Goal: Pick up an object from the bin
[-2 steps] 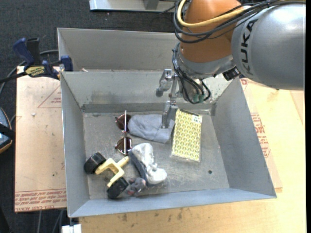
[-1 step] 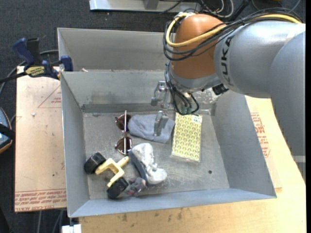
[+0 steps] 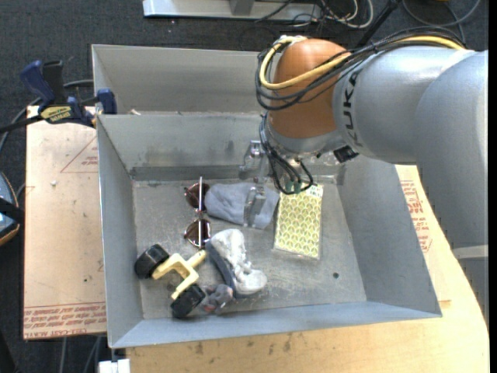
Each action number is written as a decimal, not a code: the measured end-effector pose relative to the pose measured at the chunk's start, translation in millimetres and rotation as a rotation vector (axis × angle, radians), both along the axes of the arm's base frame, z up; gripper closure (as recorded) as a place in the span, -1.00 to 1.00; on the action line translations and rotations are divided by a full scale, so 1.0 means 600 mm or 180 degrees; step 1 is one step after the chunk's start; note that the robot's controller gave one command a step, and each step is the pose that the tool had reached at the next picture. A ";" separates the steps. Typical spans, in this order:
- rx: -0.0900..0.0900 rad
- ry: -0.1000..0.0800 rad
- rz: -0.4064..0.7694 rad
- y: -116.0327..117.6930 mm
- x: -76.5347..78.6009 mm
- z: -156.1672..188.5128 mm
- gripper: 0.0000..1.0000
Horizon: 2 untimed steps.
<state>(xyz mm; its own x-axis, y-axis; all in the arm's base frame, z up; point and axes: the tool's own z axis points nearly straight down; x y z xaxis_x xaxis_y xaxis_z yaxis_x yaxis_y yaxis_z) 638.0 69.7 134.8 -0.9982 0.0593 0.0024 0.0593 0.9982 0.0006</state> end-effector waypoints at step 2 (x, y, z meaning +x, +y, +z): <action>0.0004 -0.0046 -0.0088 0.008 -0.011 -0.103 -1.00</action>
Offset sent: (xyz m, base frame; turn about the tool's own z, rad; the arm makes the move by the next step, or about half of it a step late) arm -0.0098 0.0047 -0.0648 0.0258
